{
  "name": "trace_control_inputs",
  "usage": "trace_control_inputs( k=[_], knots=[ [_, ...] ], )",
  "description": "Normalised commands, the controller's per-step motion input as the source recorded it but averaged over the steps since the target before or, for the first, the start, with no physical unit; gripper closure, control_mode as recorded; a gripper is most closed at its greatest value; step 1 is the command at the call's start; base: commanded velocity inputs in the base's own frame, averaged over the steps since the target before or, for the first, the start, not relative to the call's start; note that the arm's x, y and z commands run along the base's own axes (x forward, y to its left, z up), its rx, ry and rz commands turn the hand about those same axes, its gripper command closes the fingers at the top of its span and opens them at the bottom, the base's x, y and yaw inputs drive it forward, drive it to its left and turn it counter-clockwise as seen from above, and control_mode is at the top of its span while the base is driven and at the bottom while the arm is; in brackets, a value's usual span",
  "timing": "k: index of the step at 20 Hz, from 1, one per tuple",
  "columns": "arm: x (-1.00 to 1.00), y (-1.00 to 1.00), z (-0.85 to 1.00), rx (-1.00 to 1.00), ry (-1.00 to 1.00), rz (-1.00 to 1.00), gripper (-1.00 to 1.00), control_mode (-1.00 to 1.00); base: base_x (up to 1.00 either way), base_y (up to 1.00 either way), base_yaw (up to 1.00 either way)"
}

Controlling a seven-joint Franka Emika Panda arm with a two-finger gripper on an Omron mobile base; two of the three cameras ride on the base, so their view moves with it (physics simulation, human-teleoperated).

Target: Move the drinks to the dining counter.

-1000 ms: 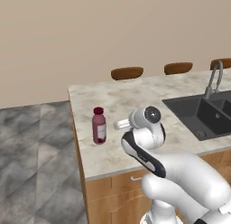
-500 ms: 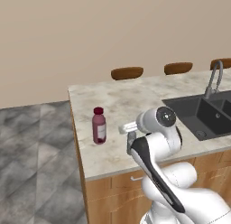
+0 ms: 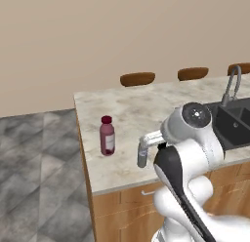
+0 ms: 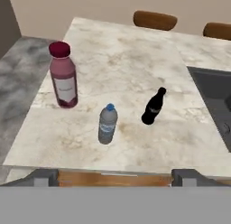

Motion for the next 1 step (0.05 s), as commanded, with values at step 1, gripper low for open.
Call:
trace_control_inputs(
  k=[1],
  knots=[
    [0.00,0.00,0.00,0.00,-0.08,0.00,-1.00,-1.00,0.00,0.00,0.00]
  ],
)
